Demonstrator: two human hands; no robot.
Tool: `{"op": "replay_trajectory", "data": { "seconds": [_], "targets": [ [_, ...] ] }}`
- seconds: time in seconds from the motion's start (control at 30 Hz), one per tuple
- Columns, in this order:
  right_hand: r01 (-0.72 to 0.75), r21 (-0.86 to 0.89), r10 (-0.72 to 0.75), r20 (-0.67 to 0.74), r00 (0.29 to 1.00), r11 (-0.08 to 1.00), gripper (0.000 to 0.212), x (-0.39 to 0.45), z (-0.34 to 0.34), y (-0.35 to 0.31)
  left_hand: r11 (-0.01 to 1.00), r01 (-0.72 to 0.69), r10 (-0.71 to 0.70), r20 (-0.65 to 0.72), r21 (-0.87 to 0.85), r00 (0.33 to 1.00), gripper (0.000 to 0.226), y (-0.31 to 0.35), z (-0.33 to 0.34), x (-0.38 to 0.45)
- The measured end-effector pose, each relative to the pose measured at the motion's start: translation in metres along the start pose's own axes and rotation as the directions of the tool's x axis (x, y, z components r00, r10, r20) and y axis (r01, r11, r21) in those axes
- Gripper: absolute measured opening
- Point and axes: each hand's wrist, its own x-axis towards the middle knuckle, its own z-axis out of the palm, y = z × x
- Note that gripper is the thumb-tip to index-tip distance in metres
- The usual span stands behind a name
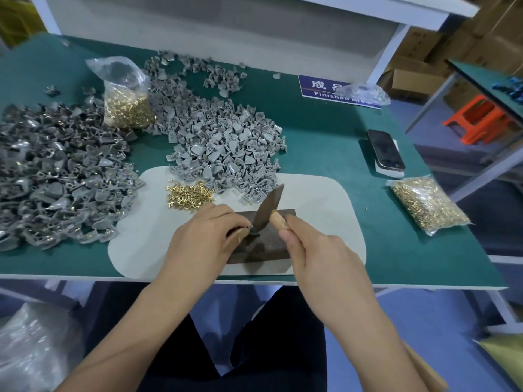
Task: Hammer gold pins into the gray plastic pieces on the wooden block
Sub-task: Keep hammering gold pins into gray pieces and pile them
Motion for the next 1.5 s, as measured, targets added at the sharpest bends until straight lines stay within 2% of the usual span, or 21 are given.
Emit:
{"op": "replay_trajectory", "data": {
  "seconds": [0.23,0.33,0.6,0.73,0.8,0.9,1.0,1.13,1.2,1.3,1.37,1.43,1.5],
  "targets": [
    [0.012,0.034,-0.011,-0.005,1.000,0.999,0.021,0.003,0.000,0.005,0.999,0.036,-0.037,0.058,0.024,0.998,0.017,0.001,0.000,-0.001],
    [-0.007,0.066,0.008,-0.016,1.000,0.998,0.022,0.001,0.004,0.006,0.997,0.076,-0.077,0.048,0.025,0.996,0.018,0.000,0.001,-0.002],
    [-0.068,0.170,0.080,-0.066,0.995,0.983,0.021,-0.008,0.016,0.003,0.996,0.065,-0.064,-0.004,0.068,0.998,0.012,-0.001,0.005,0.000],
    [-0.063,0.159,0.072,-0.048,0.996,0.985,0.035,-0.010,0.008,0.004,0.997,0.048,-0.048,0.002,0.053,0.999,0.008,0.000,0.005,0.001],
    [-0.030,0.230,0.055,-0.100,0.993,0.973,0.043,-0.014,0.003,0.002,0.998,0.056,-0.056,0.013,0.022,0.998,0.007,-0.001,0.004,0.003],
    [0.001,0.296,0.083,-0.271,0.959,0.955,0.040,-0.021,-0.003,0.003,0.997,0.081,-0.080,0.040,-0.015,0.996,0.008,-0.003,0.003,0.007],
    [0.019,0.271,0.066,-0.300,0.952,0.963,0.039,-0.021,-0.001,0.004,0.995,0.090,-0.086,0.073,-0.052,0.994,0.007,-0.005,0.001,0.012],
    [0.011,0.122,0.004,-0.119,0.993,0.992,0.040,-0.016,0.010,0.003,0.997,0.074,-0.073,0.069,-0.016,0.995,0.008,-0.006,-0.001,0.016],
    [0.028,0.038,-0.021,-0.186,0.982,0.999,0.041,-0.015,0.012,0.005,0.998,0.065,-0.064,0.066,-0.013,0.996,0.007,-0.005,-0.001,0.016],
    [0.072,0.092,-0.034,-0.366,0.930,0.993,0.040,-0.018,0.015,0.000,0.998,0.062,-0.061,0.061,-0.021,0.996,0.007,-0.005,-0.002,0.015],
    [0.073,0.077,-0.043,-0.337,0.940,0.994,0.041,-0.017,0.020,-0.001,0.998,0.060,-0.060,0.060,-0.012,0.996,0.008,-0.005,-0.002,0.014],
    [0.046,-0.011,-0.047,-0.284,0.958,0.999,0.042,-0.016,0.022,0.003,0.998,0.060,-0.060,0.060,0.002,0.996,0.009,-0.004,-0.003,0.015],
    [0.038,0.014,-0.029,-0.411,0.911,0.999,0.039,-0.016,0.019,0.008,0.998,0.066,-0.065,0.069,-0.009,0.995,0.009,-0.003,-0.002,0.016]
  ]
}}
